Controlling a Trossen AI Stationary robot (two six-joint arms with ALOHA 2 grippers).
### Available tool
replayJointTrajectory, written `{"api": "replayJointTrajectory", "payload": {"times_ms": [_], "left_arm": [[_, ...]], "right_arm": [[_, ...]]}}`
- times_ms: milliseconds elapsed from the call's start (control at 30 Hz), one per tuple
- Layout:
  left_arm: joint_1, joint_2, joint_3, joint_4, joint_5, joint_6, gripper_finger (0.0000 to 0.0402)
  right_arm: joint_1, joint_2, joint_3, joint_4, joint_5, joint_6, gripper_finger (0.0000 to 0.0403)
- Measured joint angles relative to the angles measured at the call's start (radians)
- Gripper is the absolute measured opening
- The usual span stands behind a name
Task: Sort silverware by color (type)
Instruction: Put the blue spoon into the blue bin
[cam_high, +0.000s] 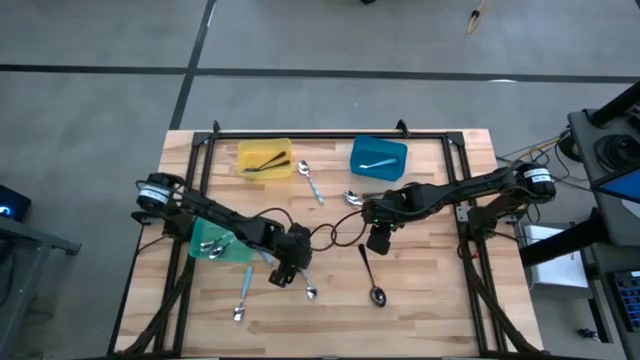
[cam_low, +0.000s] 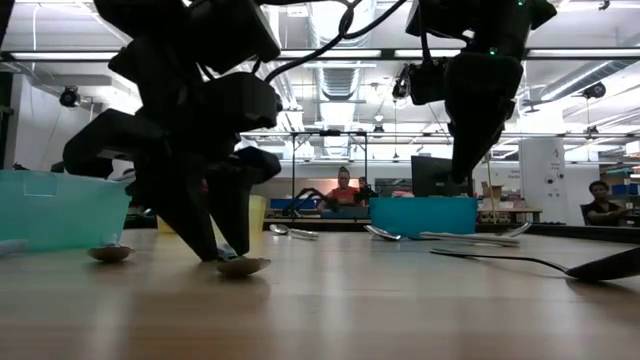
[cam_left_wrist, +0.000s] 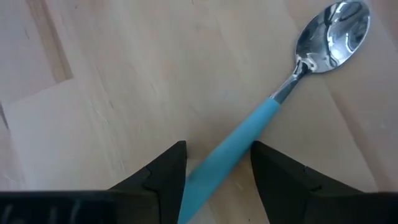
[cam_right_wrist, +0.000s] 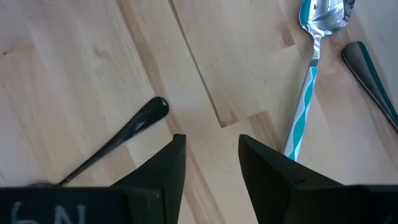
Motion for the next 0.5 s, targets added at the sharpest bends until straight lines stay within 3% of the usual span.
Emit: {"api": "replayJointTrajectory", "payload": {"times_ms": [167, 333, 500], "left_arm": [[-0.001, 0.002, 0.000, 0.003, -0.030, 0.009, 0.0113], [0.000, 0.002, -0.001, 0.004, -0.059, 0.012, 0.0026], [0.000, -0.014, -0.003, 0.001, -0.113, -0.013, 0.0023]], "right_arm": [[0.000, 0.000, 0.000, 0.002, 0.024, 0.001, 0.0137], [0.000, 0.000, 0.000, 0.002, 0.049, 0.000, 0.0137], [0.000, 0.000, 0.000, 0.002, 0.051, 0.008, 0.0137]]}}
